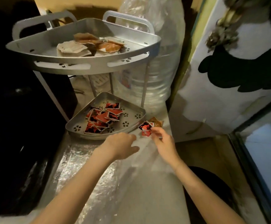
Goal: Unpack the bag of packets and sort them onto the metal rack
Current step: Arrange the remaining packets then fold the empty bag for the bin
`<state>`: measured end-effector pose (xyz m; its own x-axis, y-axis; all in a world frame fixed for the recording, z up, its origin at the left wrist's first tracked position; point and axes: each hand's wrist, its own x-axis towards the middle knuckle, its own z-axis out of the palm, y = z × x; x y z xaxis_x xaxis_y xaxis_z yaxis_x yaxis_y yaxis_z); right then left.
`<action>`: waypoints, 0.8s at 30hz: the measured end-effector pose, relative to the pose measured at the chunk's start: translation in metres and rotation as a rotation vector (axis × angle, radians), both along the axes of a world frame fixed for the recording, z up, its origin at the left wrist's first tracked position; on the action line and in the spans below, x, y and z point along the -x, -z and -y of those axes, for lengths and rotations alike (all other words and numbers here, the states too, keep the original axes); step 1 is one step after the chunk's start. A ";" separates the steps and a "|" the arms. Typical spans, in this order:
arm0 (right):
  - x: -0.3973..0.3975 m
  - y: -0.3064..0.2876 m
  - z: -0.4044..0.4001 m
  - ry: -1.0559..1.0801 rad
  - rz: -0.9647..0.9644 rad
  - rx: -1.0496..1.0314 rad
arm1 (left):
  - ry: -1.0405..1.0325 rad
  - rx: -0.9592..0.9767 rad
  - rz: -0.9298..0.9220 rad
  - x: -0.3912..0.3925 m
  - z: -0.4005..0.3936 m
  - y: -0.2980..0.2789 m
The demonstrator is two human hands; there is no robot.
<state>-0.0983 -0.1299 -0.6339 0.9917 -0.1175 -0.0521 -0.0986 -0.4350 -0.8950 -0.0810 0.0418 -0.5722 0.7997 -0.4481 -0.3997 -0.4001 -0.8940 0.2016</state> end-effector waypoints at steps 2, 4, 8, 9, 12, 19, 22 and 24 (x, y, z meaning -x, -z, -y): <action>-0.012 0.001 0.011 0.058 0.023 0.019 | 0.041 0.219 -0.079 -0.012 0.023 0.014; -0.022 0.004 0.018 0.073 0.020 0.026 | 0.020 0.342 -0.115 -0.018 0.042 0.030; -0.036 0.011 0.022 0.050 -0.018 0.146 | -0.077 0.362 0.035 -0.025 0.064 0.073; -0.040 0.013 0.022 0.033 -0.018 0.204 | -0.134 0.352 0.075 -0.024 0.065 0.082; -0.052 0.018 0.022 -0.066 -0.066 0.403 | -0.241 0.319 0.176 -0.020 0.072 0.098; -0.054 0.029 0.022 -0.215 0.049 0.631 | -0.292 0.464 0.261 -0.015 0.066 0.107; -0.049 0.030 0.021 -0.195 0.170 0.699 | -0.365 0.584 0.284 -0.013 0.065 0.108; -0.046 0.033 0.020 -0.177 0.185 0.720 | -0.410 0.652 0.266 -0.014 0.065 0.106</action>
